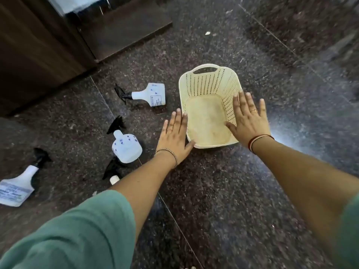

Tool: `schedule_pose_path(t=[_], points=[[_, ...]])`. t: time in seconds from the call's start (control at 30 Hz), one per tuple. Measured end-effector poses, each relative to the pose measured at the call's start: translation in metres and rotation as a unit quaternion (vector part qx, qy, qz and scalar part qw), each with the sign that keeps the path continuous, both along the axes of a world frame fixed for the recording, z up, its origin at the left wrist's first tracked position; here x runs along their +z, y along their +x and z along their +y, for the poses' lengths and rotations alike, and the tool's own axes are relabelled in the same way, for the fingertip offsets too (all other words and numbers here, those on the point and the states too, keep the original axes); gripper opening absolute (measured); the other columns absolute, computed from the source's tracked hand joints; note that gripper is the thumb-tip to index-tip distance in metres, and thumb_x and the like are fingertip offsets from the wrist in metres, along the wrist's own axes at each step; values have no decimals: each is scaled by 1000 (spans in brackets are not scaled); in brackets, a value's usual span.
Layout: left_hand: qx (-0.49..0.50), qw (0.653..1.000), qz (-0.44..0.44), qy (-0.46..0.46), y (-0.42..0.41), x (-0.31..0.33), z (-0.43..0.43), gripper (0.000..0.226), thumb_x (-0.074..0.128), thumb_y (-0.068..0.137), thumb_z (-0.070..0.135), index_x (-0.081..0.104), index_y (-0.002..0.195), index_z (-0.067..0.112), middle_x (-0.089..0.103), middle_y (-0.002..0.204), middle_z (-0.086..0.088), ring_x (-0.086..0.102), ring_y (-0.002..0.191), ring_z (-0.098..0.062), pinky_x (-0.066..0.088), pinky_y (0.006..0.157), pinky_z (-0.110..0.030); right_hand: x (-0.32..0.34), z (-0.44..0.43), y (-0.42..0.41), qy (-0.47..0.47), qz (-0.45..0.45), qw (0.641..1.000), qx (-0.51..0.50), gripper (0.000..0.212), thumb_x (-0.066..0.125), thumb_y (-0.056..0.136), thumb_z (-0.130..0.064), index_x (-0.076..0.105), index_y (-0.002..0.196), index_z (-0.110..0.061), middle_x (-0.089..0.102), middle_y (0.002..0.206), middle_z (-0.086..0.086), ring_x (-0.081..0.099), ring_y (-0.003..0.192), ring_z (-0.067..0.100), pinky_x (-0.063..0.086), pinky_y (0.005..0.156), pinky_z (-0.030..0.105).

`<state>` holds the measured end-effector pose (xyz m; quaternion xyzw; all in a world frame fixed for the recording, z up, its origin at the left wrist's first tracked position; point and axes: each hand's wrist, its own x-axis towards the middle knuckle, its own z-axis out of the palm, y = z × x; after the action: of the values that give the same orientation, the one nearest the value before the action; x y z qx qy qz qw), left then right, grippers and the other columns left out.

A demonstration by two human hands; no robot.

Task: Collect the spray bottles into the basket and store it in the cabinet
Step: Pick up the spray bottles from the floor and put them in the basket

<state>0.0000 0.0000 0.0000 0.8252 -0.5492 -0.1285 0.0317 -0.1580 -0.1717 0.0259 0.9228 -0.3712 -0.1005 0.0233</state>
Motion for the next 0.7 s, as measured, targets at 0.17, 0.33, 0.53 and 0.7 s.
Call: schedule_pose_path(t=[0.17,0.33,0.53,0.7], points=[[235,959,157,-32,-13,-18,-35,80,41,94,36,-13,144,3,-15,153,-22,-9,142,-32,2,115,-37,-25,-9,3,48,-3,995,-83,72,34,97,-35,-10,147,-7,-19,155,19,-2,145,36,7,118,47],[242,941,237,1,-19,-24,-52,91,44,82,-2,-24,141,11,-22,153,-14,7,142,-33,21,111,-37,-37,-11,6,83,14,994,-74,63,26,97,-12,-11,147,-5,-20,154,21,0,145,36,16,118,42],[235,938,249,49,-16,-24,-59,94,43,88,11,-36,135,26,40,136,-25,54,108,-39,43,91,-47,-35,-6,10,45,89,990,-98,61,22,95,-12,-8,145,4,-10,155,27,9,145,36,14,118,43],[215,937,260,87,-17,-18,-25,76,34,95,22,-26,139,35,41,135,-23,54,106,-39,43,92,-52,-23,27,-6,11,199,977,-71,65,26,94,-20,-9,147,-6,-11,156,21,-3,145,37,-2,115,53]])
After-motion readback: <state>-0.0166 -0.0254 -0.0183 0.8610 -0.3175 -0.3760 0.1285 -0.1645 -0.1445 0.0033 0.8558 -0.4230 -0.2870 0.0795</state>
